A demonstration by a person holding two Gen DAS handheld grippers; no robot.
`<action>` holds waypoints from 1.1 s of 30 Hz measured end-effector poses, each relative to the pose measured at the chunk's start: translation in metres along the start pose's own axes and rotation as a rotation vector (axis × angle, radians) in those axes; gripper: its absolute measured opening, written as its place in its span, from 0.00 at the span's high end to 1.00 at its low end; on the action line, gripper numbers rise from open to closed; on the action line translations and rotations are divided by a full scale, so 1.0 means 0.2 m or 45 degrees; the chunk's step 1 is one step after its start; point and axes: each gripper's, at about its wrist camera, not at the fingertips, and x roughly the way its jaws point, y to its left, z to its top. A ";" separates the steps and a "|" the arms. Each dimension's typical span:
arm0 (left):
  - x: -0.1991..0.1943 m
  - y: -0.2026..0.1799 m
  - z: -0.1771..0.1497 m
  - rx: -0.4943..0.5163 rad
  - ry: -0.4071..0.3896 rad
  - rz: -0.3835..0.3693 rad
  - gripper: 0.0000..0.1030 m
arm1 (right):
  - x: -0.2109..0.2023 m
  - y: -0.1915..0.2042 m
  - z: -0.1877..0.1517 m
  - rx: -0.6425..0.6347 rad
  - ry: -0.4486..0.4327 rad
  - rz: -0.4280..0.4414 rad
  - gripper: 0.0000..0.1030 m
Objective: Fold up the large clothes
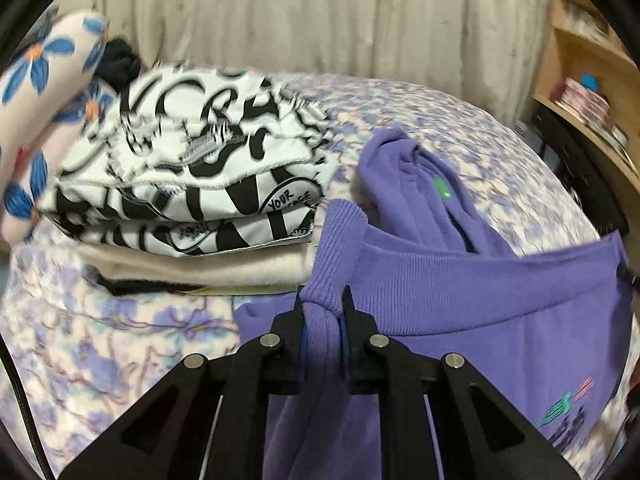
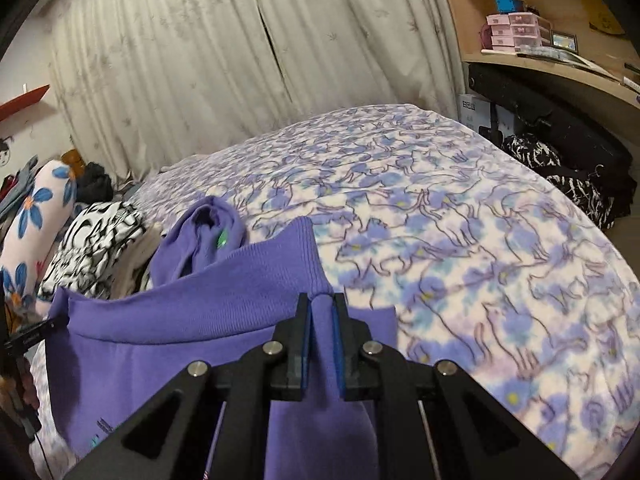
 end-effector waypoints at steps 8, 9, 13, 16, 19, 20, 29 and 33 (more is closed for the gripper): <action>0.52 0.23 -0.10 -0.253 0.137 -0.024 0.85 | 0.55 -0.04 -0.15 0.094 0.253 -0.125 0.92; 0.54 0.26 -0.12 -0.292 0.133 -0.058 0.84 | 0.58 -0.06 -0.17 0.115 0.275 -0.116 0.92; 0.56 0.31 -0.15 -0.339 0.105 -0.136 0.84 | 0.58 -0.10 -0.20 0.155 0.255 -0.074 0.91; 0.54 0.32 -0.15 -0.327 0.104 -0.141 0.82 | 0.58 -0.09 -0.19 0.141 0.269 -0.070 0.89; 0.49 0.29 -0.13 -0.271 0.101 -0.107 0.80 | 0.55 -0.05 -0.16 0.094 0.295 -0.110 0.84; 0.45 0.26 -0.12 -0.245 0.098 -0.079 0.78 | 0.53 -0.04 -0.15 0.086 0.294 -0.127 0.84; 0.05 -0.07 -0.10 0.024 -0.084 0.022 0.68 | 0.24 0.28 -0.13 -0.010 0.194 0.036 0.83; 0.05 -0.30 -0.11 0.059 -0.024 -0.116 0.69 | 0.27 0.56 -0.20 -0.094 0.272 0.202 0.83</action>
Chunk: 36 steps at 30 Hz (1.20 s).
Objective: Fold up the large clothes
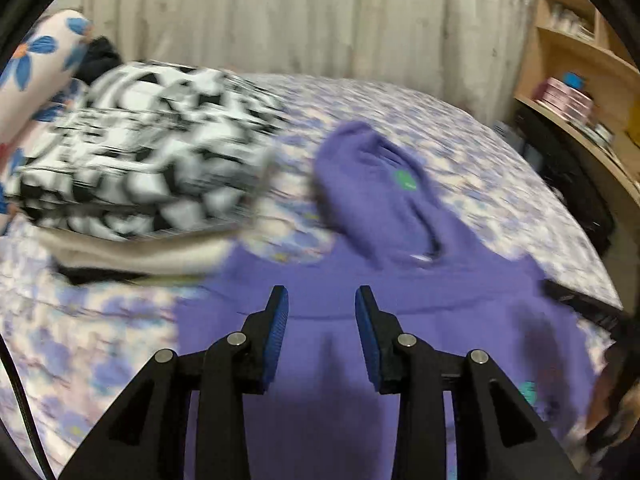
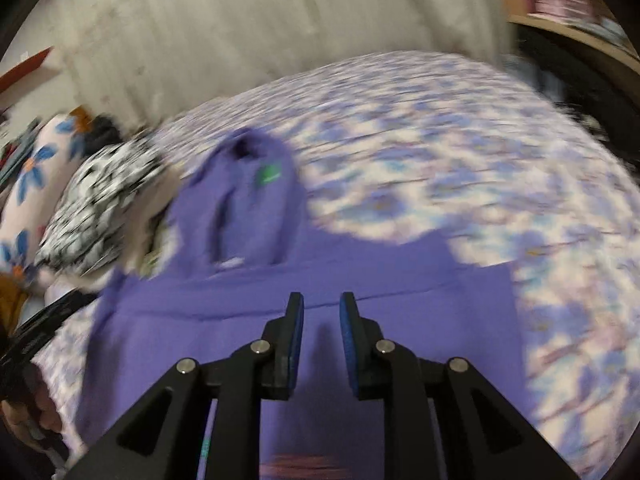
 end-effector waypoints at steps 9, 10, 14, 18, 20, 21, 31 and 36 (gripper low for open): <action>0.31 -0.32 -0.25 0.119 0.137 0.074 0.68 | 0.24 0.01 -0.09 -0.021 0.097 -0.015 0.87; 0.31 -0.30 -0.25 0.140 0.121 0.078 0.65 | 0.23 -0.08 -0.08 0.013 0.097 0.001 0.97; 0.27 -0.17 -0.23 0.129 0.126 0.066 0.60 | 0.14 -0.33 -0.07 0.043 0.040 -0.132 1.00; 0.28 0.03 -0.18 0.095 0.127 0.243 0.52 | 0.06 -0.68 -0.08 0.196 0.028 -0.263 1.00; 0.26 0.13 -0.18 0.024 0.152 0.241 0.52 | 0.01 -0.74 -0.09 0.279 0.022 -0.196 1.00; 0.25 0.16 -0.18 0.003 0.155 0.240 0.52 | -0.01 -0.72 -0.09 0.260 0.021 -0.223 1.00; -0.01 0.01 -0.32 0.002 0.209 0.261 0.46 | -0.17 -0.17 -0.31 0.074 0.104 -0.012 0.95; -0.13 -0.12 -0.49 -0.019 0.212 0.204 0.44 | -0.20 0.00 -0.45 0.013 0.156 0.040 0.87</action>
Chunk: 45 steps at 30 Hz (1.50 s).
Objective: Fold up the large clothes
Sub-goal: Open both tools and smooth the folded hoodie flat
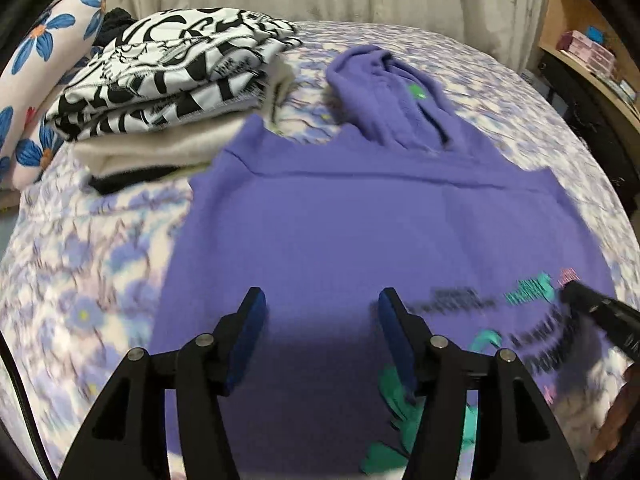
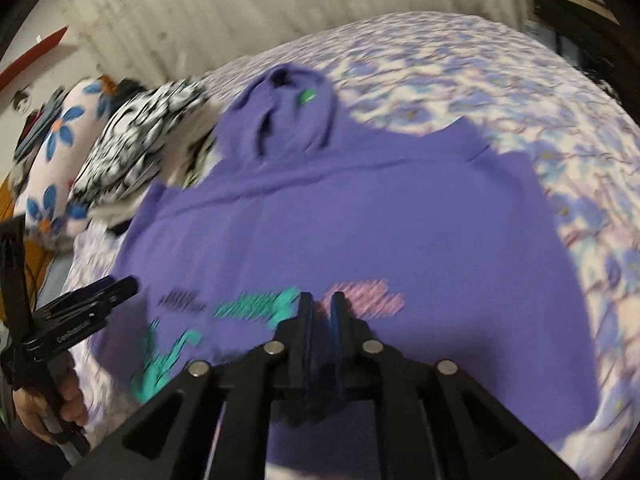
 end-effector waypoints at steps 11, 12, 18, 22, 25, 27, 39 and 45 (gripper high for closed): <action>-0.02 0.19 -0.31 -0.143 -0.044 0.121 0.42 | -0.14 -0.33 -0.25 0.162 -0.077 -0.256 0.85; -0.03 0.22 -0.33 -0.149 -0.049 0.120 0.42 | -0.16 -0.38 -0.26 0.189 -0.075 -0.281 0.85; -0.06 0.30 -0.41 -0.169 -0.071 0.141 0.42 | -0.19 -0.45 -0.27 0.285 -0.073 -0.274 0.86; -0.03 0.27 -0.42 -0.137 -0.083 0.175 0.38 | -0.17 -0.39 -0.28 0.253 -0.061 -0.369 0.85; -0.01 0.28 -0.42 -0.144 -0.089 0.166 0.37 | -0.17 -0.40 -0.28 0.274 -0.056 -0.386 0.85; -0.01 0.29 -0.42 -0.154 -0.089 0.148 0.36 | -0.16 -0.40 -0.29 0.295 -0.051 -0.384 0.85; 0.00 0.28 -0.41 -0.139 -0.050 0.128 0.31 | -0.14 -0.32 -0.27 0.187 0.009 -0.465 0.82; -0.06 0.21 -0.25 0.055 0.070 0.064 0.31 | -0.11 -0.26 -0.16 0.005 0.232 -0.482 0.80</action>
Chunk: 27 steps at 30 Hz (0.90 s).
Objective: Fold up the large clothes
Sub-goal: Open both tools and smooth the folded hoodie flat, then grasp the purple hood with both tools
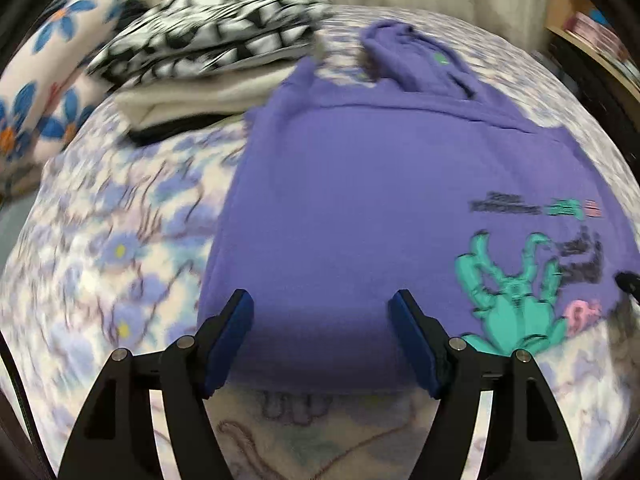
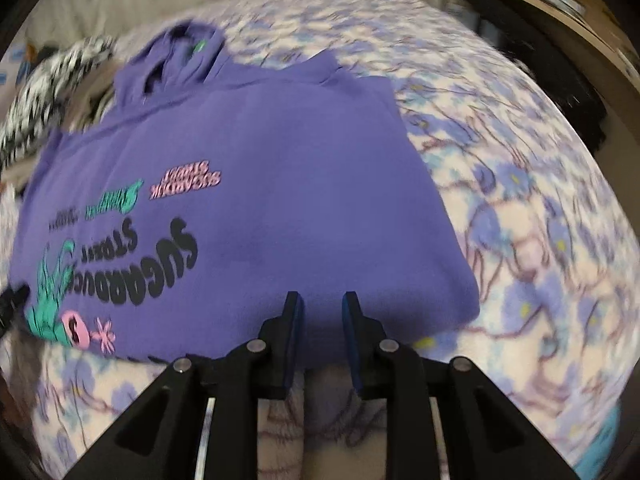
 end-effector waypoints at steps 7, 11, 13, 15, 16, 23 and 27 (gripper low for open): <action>-0.05 -0.09 0.44 0.127 0.031 -0.087 0.30 | -0.14 0.08 0.35 -0.040 0.004 0.188 0.79; 0.04 -0.17 0.78 0.092 0.060 -0.164 0.30 | -0.16 0.13 0.66 -0.040 -0.080 0.253 0.67; 0.11 -0.22 0.93 0.076 0.050 -0.166 0.30 | -0.11 0.17 0.84 -0.029 -0.095 0.309 0.64; 0.21 -0.26 1.06 0.059 0.047 -0.151 0.30 | -0.03 0.20 0.99 -0.016 -0.098 0.373 0.64; 0.27 -0.28 1.12 0.049 0.049 -0.134 0.30 | 0.01 0.21 1.07 -0.008 -0.095 0.400 0.64; 0.71 -0.28 1.43 -0.105 0.080 -0.072 0.30 | 0.32 0.34 1.50 0.060 -0.106 0.439 0.64; 0.89 -0.26 1.50 -0.173 0.122 -0.094 0.30 | 0.50 0.36 1.68 0.124 -0.087 0.468 0.64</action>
